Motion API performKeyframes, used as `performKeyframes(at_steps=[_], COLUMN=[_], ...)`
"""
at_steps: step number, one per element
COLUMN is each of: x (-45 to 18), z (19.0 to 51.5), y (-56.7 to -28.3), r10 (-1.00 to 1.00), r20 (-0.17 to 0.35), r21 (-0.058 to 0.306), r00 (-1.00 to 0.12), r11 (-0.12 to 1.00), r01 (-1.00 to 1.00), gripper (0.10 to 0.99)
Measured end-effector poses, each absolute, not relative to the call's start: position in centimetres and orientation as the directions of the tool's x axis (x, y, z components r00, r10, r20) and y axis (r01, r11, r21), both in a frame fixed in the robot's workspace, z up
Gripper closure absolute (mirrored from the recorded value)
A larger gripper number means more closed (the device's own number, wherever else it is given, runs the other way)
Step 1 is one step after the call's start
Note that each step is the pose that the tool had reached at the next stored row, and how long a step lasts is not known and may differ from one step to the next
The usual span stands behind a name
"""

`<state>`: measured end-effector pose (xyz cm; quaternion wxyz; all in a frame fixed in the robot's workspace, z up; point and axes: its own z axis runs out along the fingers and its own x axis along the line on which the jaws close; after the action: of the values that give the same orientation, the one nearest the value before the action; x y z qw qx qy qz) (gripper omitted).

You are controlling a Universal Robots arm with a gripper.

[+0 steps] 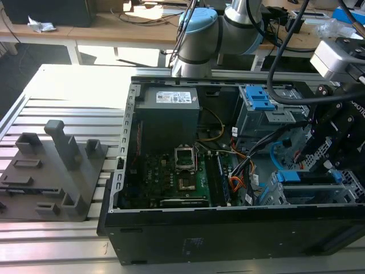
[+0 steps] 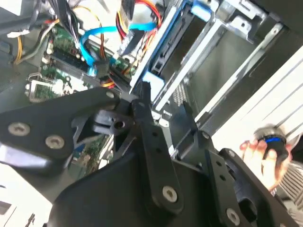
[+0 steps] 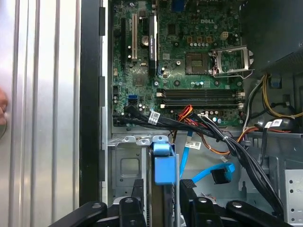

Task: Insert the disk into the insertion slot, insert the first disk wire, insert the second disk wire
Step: 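Insert the disk into the insertion slot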

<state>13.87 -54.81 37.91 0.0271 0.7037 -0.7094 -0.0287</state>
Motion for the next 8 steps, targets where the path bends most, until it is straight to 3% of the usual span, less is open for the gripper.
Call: performKeyframes(at_steps=[6, 8], x=[13.88, 13.87], z=[37.91, 37.91], y=[-54.81, -54.82], r10=[-1.0, -1.0], r20=[-0.002, -0.002], r21=[0.079, 0.079], r00=[-0.008, -0.008], r11=[0.008, 0.008], r01=[-0.997, -0.997], gripper=[0.651, 0.733])
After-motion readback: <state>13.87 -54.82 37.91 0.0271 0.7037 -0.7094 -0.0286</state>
